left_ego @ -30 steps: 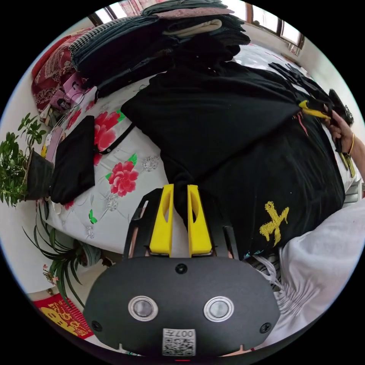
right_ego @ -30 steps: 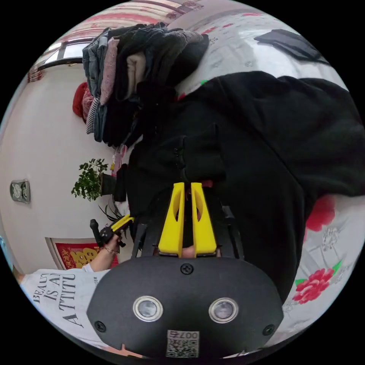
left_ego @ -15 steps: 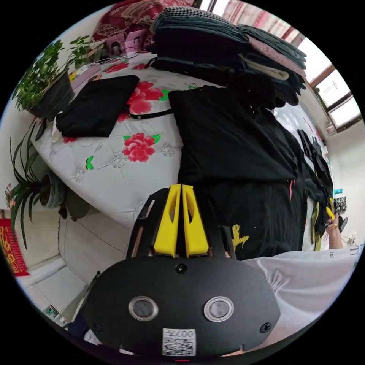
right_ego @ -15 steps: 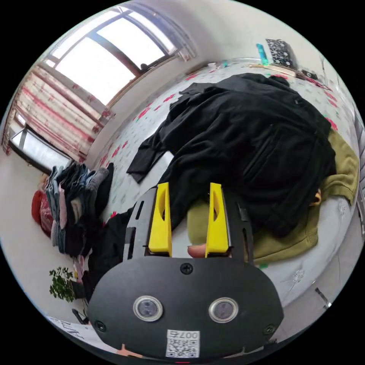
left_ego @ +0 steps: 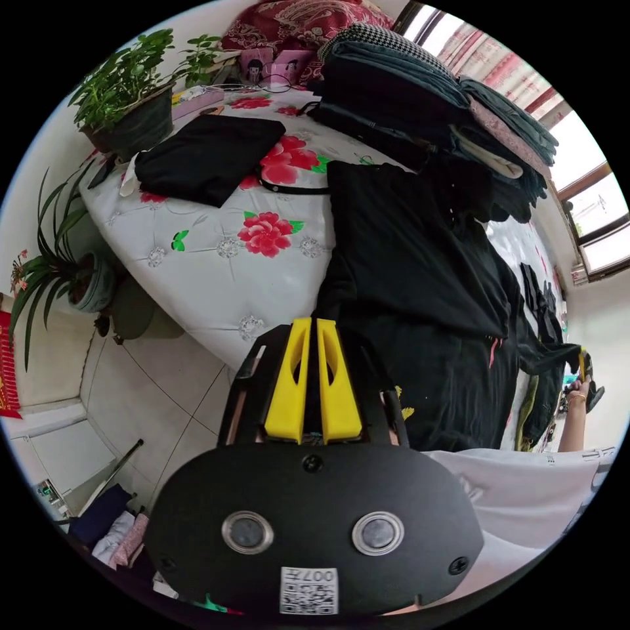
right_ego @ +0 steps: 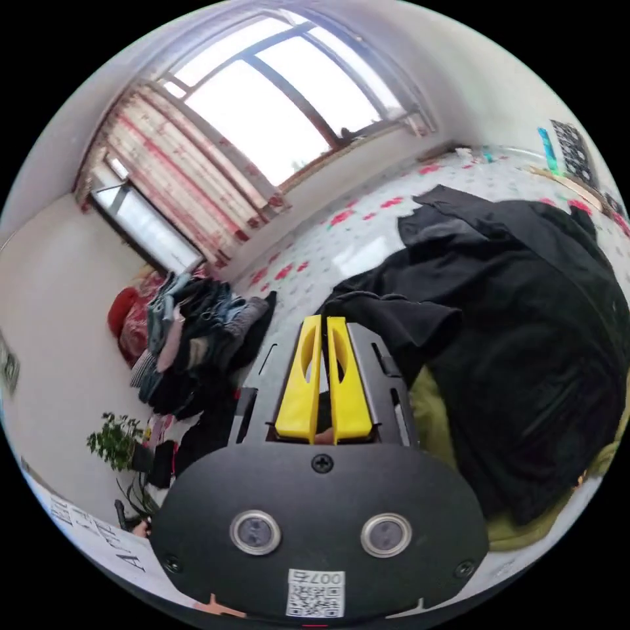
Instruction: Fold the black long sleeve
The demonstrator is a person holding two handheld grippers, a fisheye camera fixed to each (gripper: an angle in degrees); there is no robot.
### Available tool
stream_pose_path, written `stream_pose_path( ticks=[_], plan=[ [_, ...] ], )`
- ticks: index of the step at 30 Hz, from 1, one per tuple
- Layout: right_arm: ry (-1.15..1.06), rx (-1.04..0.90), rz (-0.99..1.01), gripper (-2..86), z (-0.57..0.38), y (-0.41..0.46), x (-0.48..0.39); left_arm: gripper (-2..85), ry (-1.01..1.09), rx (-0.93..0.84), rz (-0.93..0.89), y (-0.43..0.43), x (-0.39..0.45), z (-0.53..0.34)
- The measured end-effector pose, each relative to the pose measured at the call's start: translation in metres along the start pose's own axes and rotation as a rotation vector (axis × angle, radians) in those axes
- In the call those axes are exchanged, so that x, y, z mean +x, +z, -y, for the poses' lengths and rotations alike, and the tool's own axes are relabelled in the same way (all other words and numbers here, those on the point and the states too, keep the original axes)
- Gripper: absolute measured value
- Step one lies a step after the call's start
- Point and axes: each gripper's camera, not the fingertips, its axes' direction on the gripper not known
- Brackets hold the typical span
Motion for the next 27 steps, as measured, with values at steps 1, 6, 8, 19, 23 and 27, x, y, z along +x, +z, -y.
stream_pose_path(
  ticks=[1,6,8,19,23,27],
  plan=[
    [-0.066,-0.009,0.045,0.0,0.002,0.006,-0.025,-0.4,-0.013,0.016,-0.027,-0.002,-0.005,0.002],
    [-0.553,-0.133,0.536,0.6,-0.048,0.062,-0.24,0.7,-0.027,0.095,-0.14,-0.015,-0.025,0.018],
    [-0.629,-0.255,0.659,1.2,-0.09,0.094,-0.294,1.6,-0.016,0.128,-0.166,-0.021,-0.032,0.025],
    [-0.548,-0.869,0.451,5.5,-0.227,0.232,-0.332,4.9,0.117,0.091,-0.2,-0.008,-0.086,0.079],
    [-0.445,-0.748,0.268,7.0,-0.148,0.274,-0.301,6.0,0.238,0.129,-0.228,0.002,-0.076,0.142],
    [-0.43,-0.649,0.156,8.6,-0.085,0.33,-0.295,7.2,0.354,0.187,-0.305,0.028,-0.042,0.235]
  ],
)
